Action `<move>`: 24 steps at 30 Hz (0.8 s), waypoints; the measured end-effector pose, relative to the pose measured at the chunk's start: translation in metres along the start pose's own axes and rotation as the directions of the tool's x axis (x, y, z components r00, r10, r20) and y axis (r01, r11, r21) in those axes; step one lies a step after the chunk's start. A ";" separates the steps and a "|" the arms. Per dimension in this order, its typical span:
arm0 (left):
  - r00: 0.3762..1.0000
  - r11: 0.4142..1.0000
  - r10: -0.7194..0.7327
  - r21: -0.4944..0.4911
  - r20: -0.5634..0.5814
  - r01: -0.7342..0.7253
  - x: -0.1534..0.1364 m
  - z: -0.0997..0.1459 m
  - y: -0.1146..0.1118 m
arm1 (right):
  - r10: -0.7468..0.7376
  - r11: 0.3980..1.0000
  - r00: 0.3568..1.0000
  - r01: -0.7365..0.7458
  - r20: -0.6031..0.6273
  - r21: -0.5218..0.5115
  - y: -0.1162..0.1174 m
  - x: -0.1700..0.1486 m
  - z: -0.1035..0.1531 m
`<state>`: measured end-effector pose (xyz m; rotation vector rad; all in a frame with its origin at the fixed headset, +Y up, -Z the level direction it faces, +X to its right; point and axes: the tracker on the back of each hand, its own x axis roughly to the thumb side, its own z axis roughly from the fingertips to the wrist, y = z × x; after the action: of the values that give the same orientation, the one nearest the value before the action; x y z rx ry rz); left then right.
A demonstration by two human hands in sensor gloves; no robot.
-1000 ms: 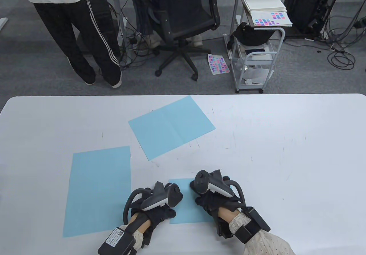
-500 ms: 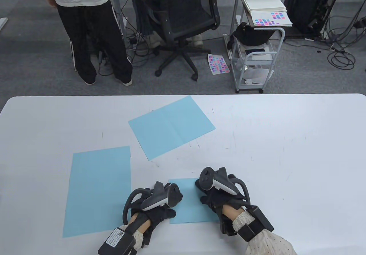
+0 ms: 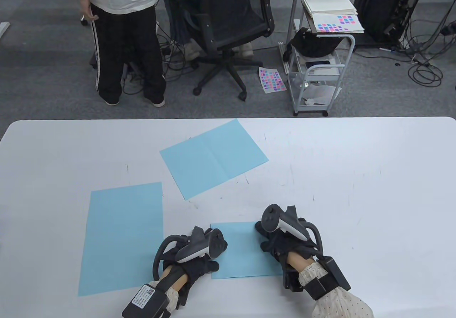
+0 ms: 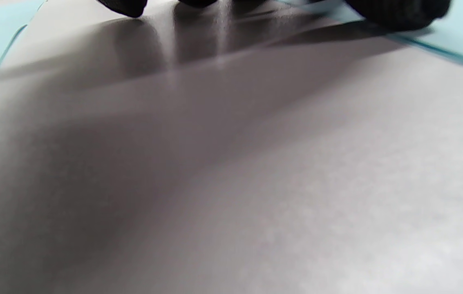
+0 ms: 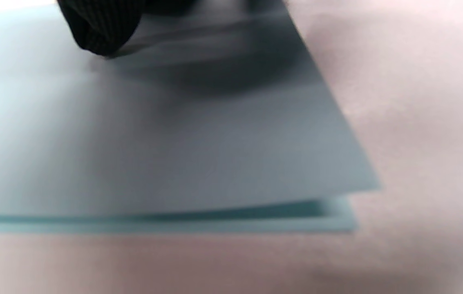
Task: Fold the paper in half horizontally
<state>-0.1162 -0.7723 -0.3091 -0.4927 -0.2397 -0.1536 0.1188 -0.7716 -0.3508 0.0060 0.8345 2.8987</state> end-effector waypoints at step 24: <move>1.000 1.000 -0.028 -0.004 -0.004 0.028 0.001 -0.001 0.001 | -0.178 0.984 0.984 0.178 -0.012 -0.005 -0.017 -0.040 0.005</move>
<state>-0.1153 -0.7716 -0.3099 -0.4928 -0.2428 -0.1823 0.1609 -0.7595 -0.3549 -0.0823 0.7881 2.7357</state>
